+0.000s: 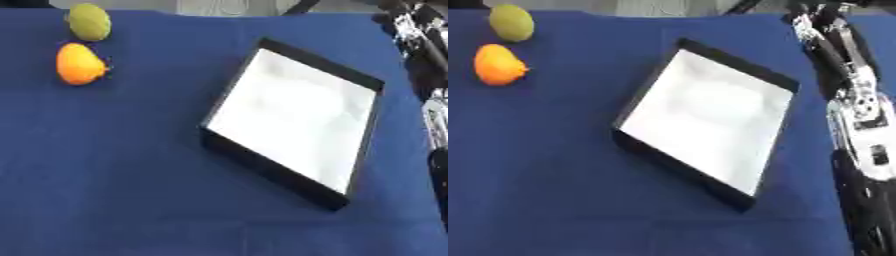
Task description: Pick up objects on the table and place them in the box.
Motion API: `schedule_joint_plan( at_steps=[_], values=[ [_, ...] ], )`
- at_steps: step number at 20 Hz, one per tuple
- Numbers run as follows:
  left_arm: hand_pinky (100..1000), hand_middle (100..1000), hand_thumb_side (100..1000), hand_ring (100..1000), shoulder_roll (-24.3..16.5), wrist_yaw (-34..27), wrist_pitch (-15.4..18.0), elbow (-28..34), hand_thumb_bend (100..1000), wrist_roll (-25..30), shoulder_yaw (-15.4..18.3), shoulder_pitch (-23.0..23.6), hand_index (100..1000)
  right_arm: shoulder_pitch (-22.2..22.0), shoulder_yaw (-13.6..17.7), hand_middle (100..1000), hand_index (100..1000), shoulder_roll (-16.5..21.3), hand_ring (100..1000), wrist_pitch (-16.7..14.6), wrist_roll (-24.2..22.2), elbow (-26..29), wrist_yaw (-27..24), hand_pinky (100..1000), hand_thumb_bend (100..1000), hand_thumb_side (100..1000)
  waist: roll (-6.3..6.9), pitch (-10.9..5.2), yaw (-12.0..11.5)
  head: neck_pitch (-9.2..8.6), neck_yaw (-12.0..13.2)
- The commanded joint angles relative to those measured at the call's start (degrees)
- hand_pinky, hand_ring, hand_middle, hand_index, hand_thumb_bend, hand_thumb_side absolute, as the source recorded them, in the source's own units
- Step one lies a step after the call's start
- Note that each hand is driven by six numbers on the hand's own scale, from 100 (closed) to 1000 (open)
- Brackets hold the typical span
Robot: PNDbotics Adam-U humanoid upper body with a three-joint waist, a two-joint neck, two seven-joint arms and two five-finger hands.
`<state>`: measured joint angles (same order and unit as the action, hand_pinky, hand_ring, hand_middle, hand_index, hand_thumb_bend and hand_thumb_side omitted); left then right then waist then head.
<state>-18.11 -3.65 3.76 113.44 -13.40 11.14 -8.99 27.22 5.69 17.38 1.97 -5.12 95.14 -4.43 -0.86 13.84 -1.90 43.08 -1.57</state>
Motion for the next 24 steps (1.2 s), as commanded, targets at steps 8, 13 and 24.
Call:
schedule_joint_plan(
  at_steps=[8, 13, 24],
  values=[
    [761, 759, 702, 693, -1.4, 0.61, -0.05, 1.15, 100, -0.19, 0.55, -0.33, 782, 1.34, 1.39, 842, 837, 1.14, 865, 0.02, 1.56, 0.08, -2.01, 984, 100, 603, 0.29, -0.13, 0.3, -0.3, 0.04],
    [761, 763, 684, 697, -3.18, 2.02, 0.0, 1.15, 100, 0.07, 0.79, -0.82, 802, 1.45, 1.68, 839, 835, 1.65, 864, 0.05, 1.97, 0.12, -1.95, 983, 100, 598, 0.7, 0.0, 0.41, -0.1, -0.36],
    [782, 803, 628, 741, -18.12, 11.27, -5.01, -4.7, 100, 8.26, -3.62, -4.39, 853, 0.62, 1.16, 839, 834, 3.42, 863, 0.26, 1.61, -0.61, -1.1, 982, 100, 599, 2.55, -1.11, -0.23, 0.94, -0.77]
  ],
)
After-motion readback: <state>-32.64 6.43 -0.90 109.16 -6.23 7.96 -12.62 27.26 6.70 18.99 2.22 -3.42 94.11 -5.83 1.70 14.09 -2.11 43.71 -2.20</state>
